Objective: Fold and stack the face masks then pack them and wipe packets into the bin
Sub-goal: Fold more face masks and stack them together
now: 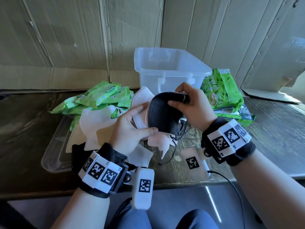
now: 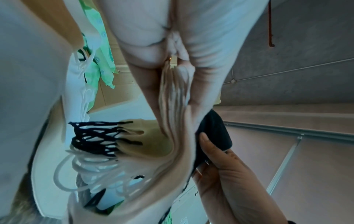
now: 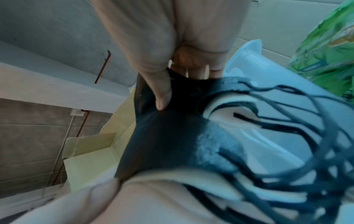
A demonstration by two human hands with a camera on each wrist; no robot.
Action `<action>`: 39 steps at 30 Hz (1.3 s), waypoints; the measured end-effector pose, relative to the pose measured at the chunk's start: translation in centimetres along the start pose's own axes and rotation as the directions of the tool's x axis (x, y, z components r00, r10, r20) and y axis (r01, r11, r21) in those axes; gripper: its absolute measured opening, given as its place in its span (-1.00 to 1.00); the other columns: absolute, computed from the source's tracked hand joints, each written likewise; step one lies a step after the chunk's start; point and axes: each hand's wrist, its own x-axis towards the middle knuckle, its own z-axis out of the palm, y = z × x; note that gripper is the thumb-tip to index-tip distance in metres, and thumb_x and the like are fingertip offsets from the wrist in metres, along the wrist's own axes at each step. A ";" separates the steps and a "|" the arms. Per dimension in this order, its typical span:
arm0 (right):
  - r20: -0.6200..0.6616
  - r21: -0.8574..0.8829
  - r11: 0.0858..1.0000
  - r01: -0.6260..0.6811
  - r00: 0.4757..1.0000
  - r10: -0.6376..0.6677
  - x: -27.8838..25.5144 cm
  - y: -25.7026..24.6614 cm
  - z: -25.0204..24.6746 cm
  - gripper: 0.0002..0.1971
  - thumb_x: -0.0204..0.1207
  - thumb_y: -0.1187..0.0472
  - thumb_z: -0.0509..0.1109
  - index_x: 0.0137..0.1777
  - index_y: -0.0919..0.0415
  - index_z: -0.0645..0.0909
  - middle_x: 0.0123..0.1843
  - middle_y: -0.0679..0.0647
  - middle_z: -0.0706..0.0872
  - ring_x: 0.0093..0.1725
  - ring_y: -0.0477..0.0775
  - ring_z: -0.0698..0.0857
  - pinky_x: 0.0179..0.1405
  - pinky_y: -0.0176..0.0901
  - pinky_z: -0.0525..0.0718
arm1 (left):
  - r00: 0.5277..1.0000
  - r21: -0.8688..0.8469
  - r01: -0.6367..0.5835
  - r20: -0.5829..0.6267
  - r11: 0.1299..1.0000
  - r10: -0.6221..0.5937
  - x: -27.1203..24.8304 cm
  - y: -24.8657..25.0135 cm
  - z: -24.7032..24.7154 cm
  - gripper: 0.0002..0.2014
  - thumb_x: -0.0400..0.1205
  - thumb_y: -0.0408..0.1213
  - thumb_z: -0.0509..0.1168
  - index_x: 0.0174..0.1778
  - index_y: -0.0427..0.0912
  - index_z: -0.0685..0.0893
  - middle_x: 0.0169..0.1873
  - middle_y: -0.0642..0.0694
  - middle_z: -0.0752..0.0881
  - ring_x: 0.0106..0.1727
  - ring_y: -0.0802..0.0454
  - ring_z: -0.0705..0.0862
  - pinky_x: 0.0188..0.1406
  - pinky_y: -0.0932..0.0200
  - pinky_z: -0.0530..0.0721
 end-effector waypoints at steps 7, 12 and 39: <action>-0.208 0.174 0.985 0.015 0.978 0.022 0.2 -0.5 -2.0 -0.80 0.29 0.21 0.41 -0.26 -0.07 0.45 -0.38 -0.15 0.58 -0.29 -0.04 0.54 -0.17 -0.07 0.58 | 0.996 -0.015 0.042 -0.079 0.999 -0.043 0.2 -0.5 -0.5 -0.39 0.34 -0.58 0.50 0.18 0.13 0.61 0.28 -0.10 0.66 0.41 -0.15 0.54 0.30 -0.05 0.59; -0.043 0.381 0.924 0.025 0.999 -0.010 -0.5 -1.0 -2.5 -0.78 0.42 0.47 0.41 -0.13 0.11 0.61 -0.36 -0.26 0.76 -0.29 -0.32 0.67 -0.20 -0.45 0.60 | 0.985 -0.063 0.037 -0.167 0.997 -0.047 0.4 -0.2 -0.6 -0.41 0.40 -0.65 0.42 0.23 0.04 0.57 0.21 0.06 0.65 0.28 0.09 0.61 0.35 0.10 0.57; -0.015 -0.160 0.984 0.080 0.996 -0.084 -0.6 -3.7 -0.7 -0.77 0.29 0.13 0.51 -0.09 0.21 0.73 -0.32 0.10 0.70 -0.34 -0.11 0.56 -0.25 -0.14 0.51 | 0.959 -0.180 0.174 -0.194 0.968 -0.208 0.9 0.6 -0.5 -0.66 0.68 -0.05 0.16 -0.13 -0.01 0.84 -0.26 0.12 0.81 -0.06 0.07 0.71 0.00 0.01 0.53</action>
